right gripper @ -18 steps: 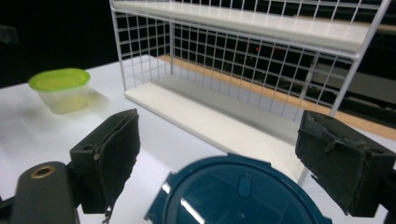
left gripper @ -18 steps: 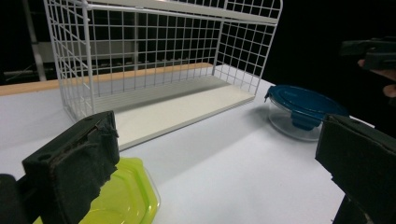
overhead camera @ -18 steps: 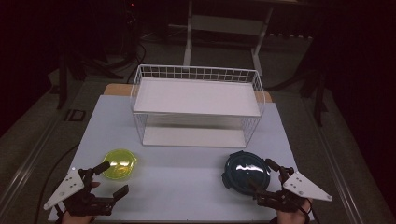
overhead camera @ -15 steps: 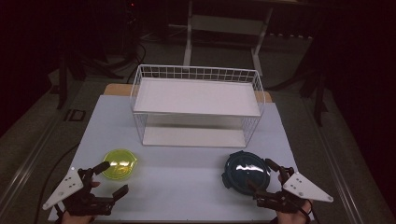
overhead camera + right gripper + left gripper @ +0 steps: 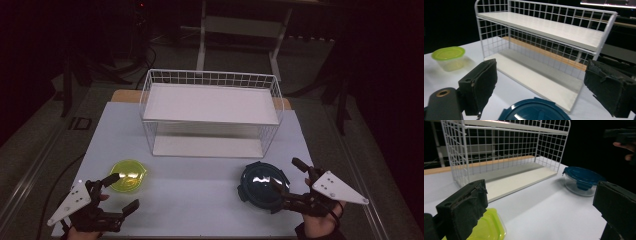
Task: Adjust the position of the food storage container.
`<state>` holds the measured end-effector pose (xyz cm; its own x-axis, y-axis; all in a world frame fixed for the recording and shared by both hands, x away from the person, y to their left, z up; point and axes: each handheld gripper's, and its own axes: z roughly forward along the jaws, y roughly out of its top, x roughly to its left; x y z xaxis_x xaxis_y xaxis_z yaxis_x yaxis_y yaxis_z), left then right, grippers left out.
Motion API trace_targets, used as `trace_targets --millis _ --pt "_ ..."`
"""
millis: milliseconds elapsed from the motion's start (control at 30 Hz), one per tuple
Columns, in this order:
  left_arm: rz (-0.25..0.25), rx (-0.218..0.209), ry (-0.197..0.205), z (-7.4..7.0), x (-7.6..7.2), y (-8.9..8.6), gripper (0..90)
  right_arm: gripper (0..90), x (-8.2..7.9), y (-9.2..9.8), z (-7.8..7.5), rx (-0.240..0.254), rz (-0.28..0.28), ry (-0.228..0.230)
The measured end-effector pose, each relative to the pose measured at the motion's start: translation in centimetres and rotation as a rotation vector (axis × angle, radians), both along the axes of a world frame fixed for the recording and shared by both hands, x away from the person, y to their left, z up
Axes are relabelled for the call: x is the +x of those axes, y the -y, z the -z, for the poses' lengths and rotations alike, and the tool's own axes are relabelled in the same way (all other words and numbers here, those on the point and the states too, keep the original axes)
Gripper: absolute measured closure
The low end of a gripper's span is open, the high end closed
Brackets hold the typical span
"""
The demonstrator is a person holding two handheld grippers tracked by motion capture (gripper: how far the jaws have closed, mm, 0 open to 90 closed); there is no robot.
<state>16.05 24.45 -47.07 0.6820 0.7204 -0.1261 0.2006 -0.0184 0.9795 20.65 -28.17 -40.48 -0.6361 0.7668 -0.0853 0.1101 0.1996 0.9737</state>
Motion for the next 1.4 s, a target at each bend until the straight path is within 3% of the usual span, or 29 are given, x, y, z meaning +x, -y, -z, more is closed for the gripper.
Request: trace_targets --millis 333,567,700,867,900,967,1100,1400 --pt "0.012 0.004 -0.002 0.0 0.1 0.1 0.0 10.2 3.4 0.5 0.6 0.024 0.089 -0.116" --pt "0.010 0.007 0.000 0.0 0.0 0.2 0.0 17.5 5.7 1.2 1.5 -0.008 0.112 -0.175" --pt "0.015 0.014 -0.002 0.1 0.0 0.3 0.0 27.0 6.8 1.4 2.2 -0.028 0.127 -0.203" --pt "0.024 0.018 -0.004 0.1 0.1 0.4 0.0 49.8 7.9 1.7 3.5 -0.050 0.138 -0.257" --pt "0.024 0.018 -0.004 0.1 0.1 0.4 0.0 49.8 7.9 1.7 3.5 -0.050 0.138 -0.257" --pt "0.030 0.020 -0.009 0.2 0.1 0.4 0.0 67.0 8.2 1.7 4.1 -0.071 0.136 -0.275" --pt "0.035 0.026 -0.012 0.2 0.1 0.5 0.0 88.6 8.7 1.8 4.8 -0.102 0.146 -0.298" --pt "0.042 0.029 -0.013 0.3 0.2 0.6 0.0 90.0 10.1 1.8 6.3 -0.126 0.143 -0.380"
